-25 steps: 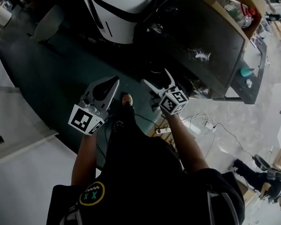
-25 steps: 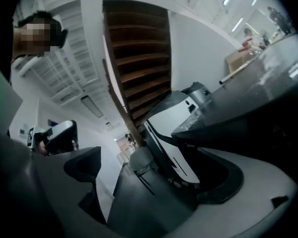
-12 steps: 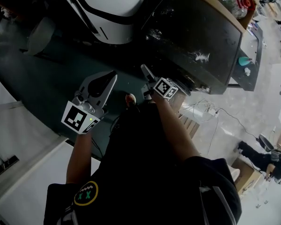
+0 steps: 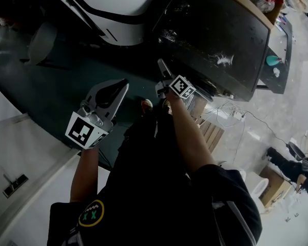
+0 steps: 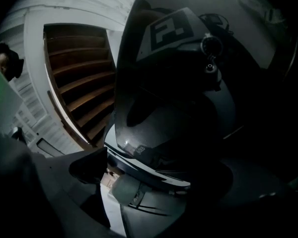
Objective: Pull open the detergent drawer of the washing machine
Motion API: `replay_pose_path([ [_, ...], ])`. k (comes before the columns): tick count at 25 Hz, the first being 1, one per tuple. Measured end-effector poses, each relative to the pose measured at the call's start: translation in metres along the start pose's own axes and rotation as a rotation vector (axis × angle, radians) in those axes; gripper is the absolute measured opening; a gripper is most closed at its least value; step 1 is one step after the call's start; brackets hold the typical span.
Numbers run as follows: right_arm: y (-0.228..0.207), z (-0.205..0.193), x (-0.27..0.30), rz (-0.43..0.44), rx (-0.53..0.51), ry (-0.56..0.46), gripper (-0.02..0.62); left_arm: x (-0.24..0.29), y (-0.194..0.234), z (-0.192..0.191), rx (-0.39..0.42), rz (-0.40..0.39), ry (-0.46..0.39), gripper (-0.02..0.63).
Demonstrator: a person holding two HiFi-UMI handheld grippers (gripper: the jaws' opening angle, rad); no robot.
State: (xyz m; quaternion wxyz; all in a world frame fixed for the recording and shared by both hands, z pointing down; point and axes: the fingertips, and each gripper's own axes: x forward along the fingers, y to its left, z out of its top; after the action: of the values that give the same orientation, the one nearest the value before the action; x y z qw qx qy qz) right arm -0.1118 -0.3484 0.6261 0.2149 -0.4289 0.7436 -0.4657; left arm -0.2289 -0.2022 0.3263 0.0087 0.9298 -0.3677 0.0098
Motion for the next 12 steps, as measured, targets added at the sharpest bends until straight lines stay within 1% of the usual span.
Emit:
replay_pose_path([
  [2, -0.001, 0.002, 0.003, 0.027, 0.012, -0.009, 0.508, 0.006, 0.002, -0.005, -0.002, -0.008, 0.012, 0.023],
  [4, -0.002, 0.001, 0.004, 0.064, 0.012, -0.002, 0.461, 0.014, 0.003, -0.01, -0.008, -0.018, 0.017, 0.023],
  [6, -0.001, 0.0, 0.007, 0.107, 0.006, 0.017, 0.436, 0.023, 0.004, -0.016, -0.014, -0.032, 0.019, 0.023],
  [8, -0.002, 0.0, 0.008, 0.143, 0.024, 0.019, 0.405, 0.033, 0.006, -0.022, -0.017, -0.047, 0.021, 0.023],
  [10, -0.002, 0.0, 0.007, 0.182, 0.048, 0.016, 0.405, 0.042, 0.008, -0.027, -0.023, -0.061, 0.023, 0.022],
  [12, 0.0, 0.001, 0.005, 0.218, 0.031, 0.027, 0.405, 0.047, 0.007, -0.032, -0.027, -0.076, 0.029, 0.023],
])
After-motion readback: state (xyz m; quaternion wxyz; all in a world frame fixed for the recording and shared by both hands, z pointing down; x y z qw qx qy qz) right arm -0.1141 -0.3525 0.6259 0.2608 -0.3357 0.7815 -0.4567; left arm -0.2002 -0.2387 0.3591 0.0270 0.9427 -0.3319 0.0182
